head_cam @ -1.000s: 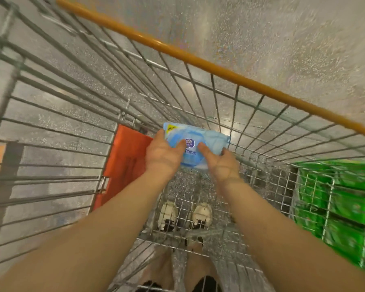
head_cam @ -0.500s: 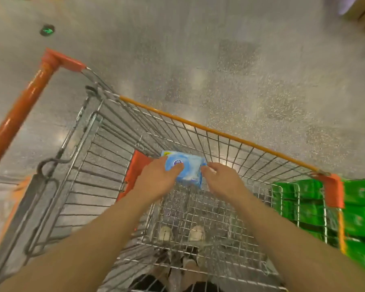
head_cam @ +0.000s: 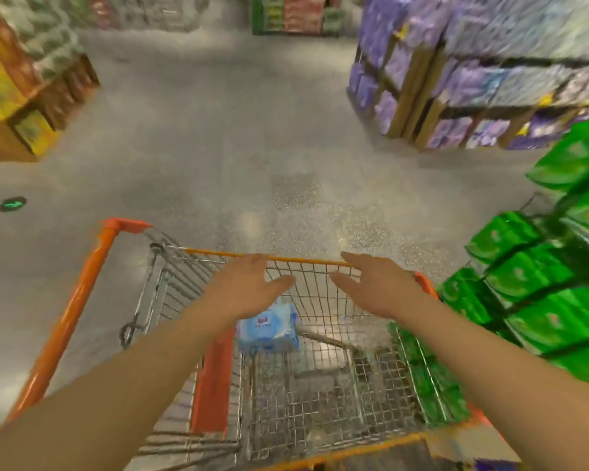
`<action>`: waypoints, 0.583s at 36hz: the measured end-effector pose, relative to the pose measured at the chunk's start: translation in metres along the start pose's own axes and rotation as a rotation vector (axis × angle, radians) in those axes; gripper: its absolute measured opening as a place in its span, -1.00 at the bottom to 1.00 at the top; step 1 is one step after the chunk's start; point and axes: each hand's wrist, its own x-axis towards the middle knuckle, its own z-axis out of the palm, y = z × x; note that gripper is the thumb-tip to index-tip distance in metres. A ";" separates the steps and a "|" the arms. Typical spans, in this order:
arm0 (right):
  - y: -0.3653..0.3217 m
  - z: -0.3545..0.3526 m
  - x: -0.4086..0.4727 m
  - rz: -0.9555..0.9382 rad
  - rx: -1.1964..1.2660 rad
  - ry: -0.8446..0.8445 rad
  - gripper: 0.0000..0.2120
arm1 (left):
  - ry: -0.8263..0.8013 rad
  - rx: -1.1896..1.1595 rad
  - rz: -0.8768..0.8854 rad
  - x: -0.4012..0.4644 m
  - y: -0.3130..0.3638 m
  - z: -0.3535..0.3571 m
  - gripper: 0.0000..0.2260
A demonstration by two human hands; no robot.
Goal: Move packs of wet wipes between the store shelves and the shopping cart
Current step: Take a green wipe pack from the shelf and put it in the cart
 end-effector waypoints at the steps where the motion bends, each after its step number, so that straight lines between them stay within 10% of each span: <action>1: -0.001 -0.006 -0.011 0.018 -0.009 0.019 -0.29 | 0.016 0.040 0.034 -0.007 0.005 -0.008 -0.17; 21: 0.088 -0.089 -0.262 0.357 -0.126 0.343 -0.38 | 0.120 0.269 0.589 -0.131 0.220 -0.036 -0.16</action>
